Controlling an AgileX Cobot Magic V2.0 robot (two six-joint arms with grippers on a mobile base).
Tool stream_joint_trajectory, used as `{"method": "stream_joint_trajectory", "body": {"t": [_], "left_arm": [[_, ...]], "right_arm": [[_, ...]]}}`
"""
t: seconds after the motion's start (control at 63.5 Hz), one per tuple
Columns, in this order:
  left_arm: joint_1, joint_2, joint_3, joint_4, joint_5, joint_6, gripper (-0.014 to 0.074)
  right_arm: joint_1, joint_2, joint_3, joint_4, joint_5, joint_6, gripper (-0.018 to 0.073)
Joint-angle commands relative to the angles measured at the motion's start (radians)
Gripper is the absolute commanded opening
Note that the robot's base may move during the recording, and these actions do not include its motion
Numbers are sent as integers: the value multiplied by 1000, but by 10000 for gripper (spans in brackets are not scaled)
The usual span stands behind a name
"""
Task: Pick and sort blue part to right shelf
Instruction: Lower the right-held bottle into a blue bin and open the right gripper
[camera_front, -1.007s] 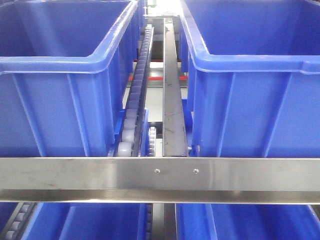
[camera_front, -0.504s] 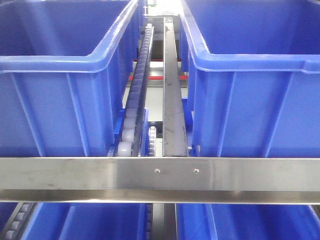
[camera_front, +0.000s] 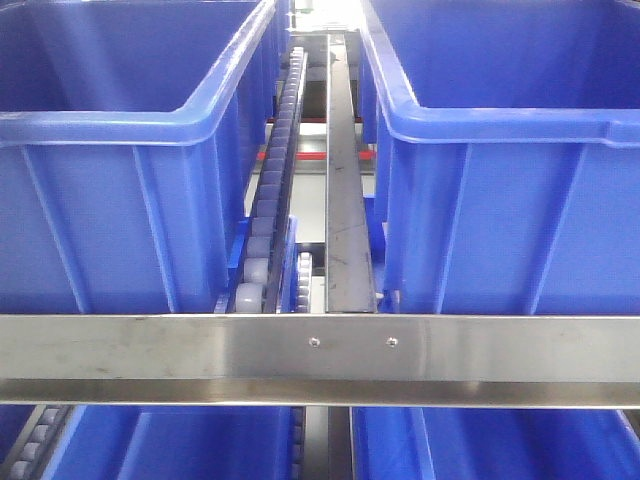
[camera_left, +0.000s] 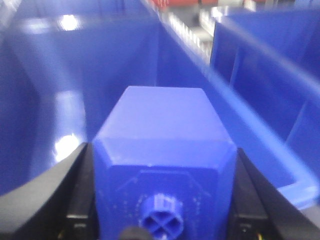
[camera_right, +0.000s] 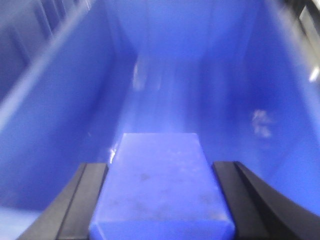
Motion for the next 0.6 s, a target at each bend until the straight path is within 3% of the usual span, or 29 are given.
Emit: {"method": "stream_joint_trajectory", "body": {"t": [0.0,0.315,0.582], "left_arm": [[0,85,-58,-11,-166,-1,353],[9,392,-247,-35,-170,-10,353],[9,490,-364,-45,-20,-10,353]], "right_arm": [[-1,86,-87,-6,-108,-10,391],[-1,325,-174,-6,-178,-10,391],[-1,389,-174,-6,-260,-10,393]]}}
